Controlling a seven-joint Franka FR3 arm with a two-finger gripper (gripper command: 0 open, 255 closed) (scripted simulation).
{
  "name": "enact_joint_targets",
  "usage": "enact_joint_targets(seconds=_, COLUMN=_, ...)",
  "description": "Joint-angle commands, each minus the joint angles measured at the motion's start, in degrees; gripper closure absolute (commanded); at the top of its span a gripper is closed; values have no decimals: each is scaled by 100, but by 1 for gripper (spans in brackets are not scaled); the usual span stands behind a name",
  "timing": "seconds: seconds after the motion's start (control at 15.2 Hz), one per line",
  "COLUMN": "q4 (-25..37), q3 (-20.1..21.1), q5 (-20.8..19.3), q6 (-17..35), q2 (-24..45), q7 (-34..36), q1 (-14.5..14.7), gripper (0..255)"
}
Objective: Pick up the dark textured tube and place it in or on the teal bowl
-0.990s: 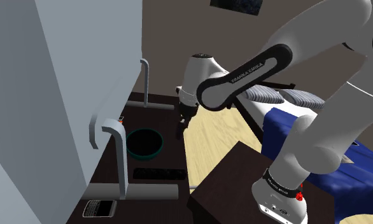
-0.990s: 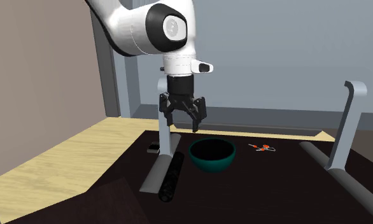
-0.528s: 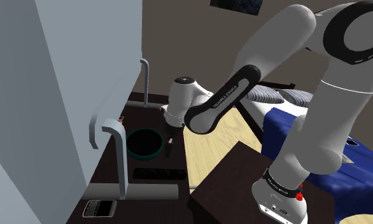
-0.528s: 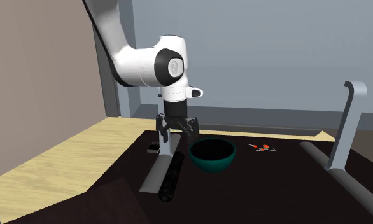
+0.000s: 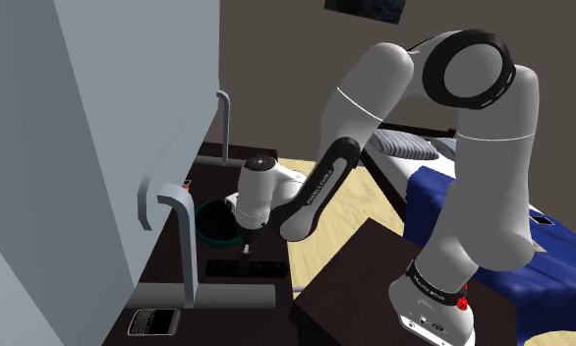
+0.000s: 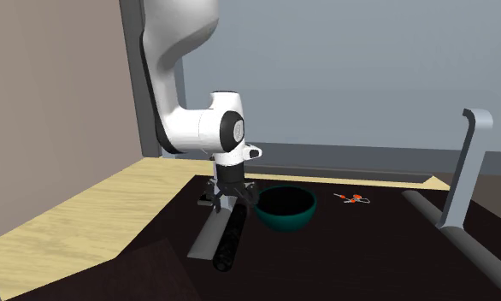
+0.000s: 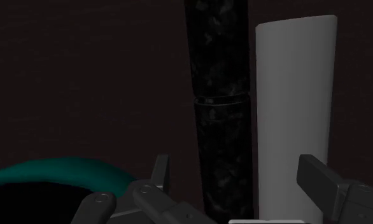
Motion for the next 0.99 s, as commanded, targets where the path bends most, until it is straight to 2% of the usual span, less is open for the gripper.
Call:
enact_joint_targets(seconds=0.0, q4=116, q3=-98, q5=-150, q6=148, q2=267, q7=72, q1=120, gripper=0)
enact_joint_targets(seconds=0.46, q4=318, q3=-346, q5=-342, q6=518, q2=828, q7=231, q1=310, gripper=0)
enact_joint_targets(seconds=0.92, q4=318, q3=-345, q5=-340, q6=517, q2=827, q7=230, q1=309, gripper=0)
